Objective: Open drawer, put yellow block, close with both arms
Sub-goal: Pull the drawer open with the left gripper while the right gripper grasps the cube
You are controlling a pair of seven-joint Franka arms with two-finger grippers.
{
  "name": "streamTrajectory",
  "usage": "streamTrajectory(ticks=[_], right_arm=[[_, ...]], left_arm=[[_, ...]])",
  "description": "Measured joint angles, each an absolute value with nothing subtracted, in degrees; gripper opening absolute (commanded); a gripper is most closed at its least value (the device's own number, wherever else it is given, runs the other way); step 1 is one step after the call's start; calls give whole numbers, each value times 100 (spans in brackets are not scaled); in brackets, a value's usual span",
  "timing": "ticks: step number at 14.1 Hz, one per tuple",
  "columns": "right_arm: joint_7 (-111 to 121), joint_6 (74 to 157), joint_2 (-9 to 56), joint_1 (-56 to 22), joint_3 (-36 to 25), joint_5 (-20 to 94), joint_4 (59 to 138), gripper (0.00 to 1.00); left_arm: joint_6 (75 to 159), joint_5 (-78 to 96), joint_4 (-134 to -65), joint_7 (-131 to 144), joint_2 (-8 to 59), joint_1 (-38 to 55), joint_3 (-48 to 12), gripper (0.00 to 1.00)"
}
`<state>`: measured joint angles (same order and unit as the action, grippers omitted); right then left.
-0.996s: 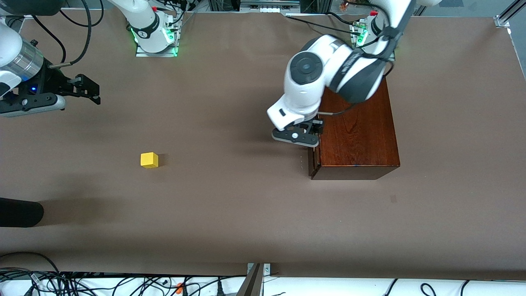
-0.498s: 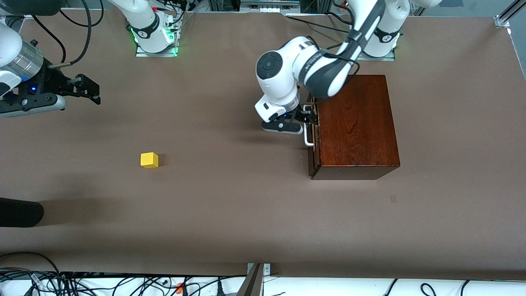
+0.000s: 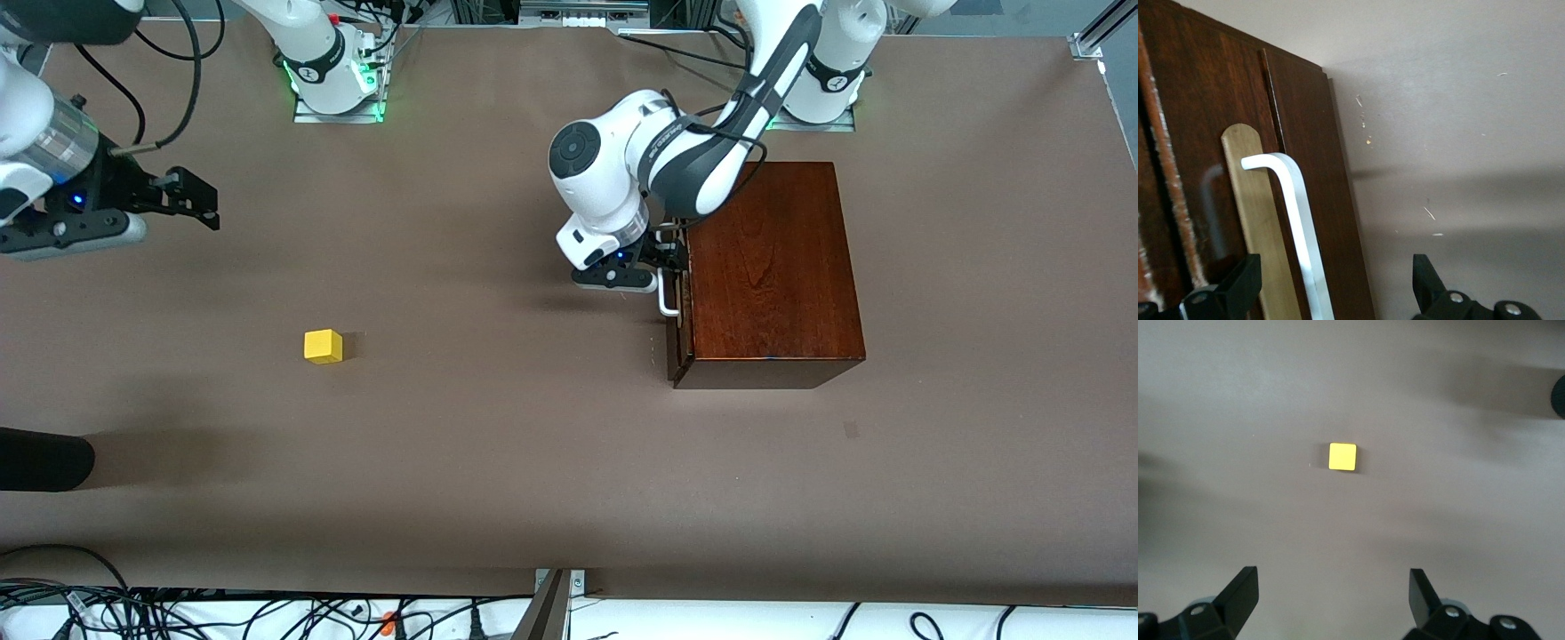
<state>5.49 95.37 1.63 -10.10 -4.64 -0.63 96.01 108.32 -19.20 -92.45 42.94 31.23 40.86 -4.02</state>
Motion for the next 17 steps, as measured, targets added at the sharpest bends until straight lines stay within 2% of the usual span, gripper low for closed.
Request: streamTrajectory(ticks=[4, 8, 13, 17], right_arm=[[690, 9788, 925, -983, -508, -55, 9559, 100], [754, 10375, 1631, -982, -513, 181, 9558, 100], [754, 11953, 2379, -991, -482, 252, 10108, 100], [751, 13279, 2520, -992, -465, 467, 10998, 100]], left_arm=[[10960, -1999, -9255, 4488, 3236, 4161, -416, 100], [11103, -2046, -9260, 4696, 3325, 4268, -392, 100], [11115, -2047, -9262, 4731, 3333, 4275, -390, 100], [11499, -2047, -9269, 4960, 3345, 4348, -395, 100]])
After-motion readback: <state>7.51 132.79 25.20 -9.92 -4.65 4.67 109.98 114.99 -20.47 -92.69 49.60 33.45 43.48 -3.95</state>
